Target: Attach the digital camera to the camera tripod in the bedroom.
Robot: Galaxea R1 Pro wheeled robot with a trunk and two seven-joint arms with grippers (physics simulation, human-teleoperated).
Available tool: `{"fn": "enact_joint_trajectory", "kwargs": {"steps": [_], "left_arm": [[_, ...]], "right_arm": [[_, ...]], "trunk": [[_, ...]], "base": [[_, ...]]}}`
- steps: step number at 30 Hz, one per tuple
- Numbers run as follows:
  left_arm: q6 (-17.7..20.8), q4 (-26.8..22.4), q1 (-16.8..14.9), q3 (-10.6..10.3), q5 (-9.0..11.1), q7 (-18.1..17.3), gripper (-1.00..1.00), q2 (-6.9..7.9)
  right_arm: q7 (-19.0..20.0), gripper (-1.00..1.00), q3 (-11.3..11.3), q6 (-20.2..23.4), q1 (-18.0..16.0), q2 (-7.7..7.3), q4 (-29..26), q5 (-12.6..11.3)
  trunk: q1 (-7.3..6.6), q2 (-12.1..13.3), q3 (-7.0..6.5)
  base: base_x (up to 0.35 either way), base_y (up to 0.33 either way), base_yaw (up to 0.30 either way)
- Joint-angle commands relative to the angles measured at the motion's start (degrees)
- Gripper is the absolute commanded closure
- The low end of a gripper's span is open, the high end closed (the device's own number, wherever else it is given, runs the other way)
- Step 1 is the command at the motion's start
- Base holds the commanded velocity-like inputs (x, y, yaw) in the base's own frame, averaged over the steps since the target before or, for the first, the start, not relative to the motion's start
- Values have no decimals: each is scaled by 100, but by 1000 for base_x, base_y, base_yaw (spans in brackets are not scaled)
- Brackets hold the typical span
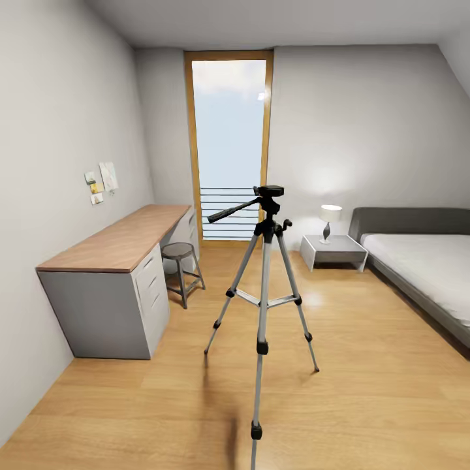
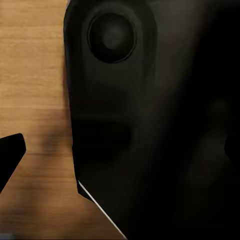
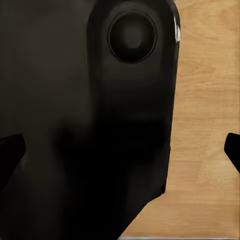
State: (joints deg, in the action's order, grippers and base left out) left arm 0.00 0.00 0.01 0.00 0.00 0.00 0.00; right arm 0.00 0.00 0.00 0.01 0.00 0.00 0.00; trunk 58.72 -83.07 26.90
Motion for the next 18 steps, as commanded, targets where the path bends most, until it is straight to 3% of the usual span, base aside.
{"fn": "enact_joint_trajectory", "kwargs": {"steps": [1,8,18], "left_arm": [[18,-33,33,33,33,-33,-100,33],[-17,-42,106,66,212,-200,-100,254],[-17,-42,106,66,212,-200,-100,254]], "right_arm": [[33,-100,33,33,-34,7,-33,21],[68,-100,32,103,-119,46,-260,13],[68,-100,32,103,-119,46,-530,13]], "trunk": [[0,-1,3],[0,-1,3],[0,-1,3]], "base": [[0,0,0],[0,0,0],[0,0,0]]}}
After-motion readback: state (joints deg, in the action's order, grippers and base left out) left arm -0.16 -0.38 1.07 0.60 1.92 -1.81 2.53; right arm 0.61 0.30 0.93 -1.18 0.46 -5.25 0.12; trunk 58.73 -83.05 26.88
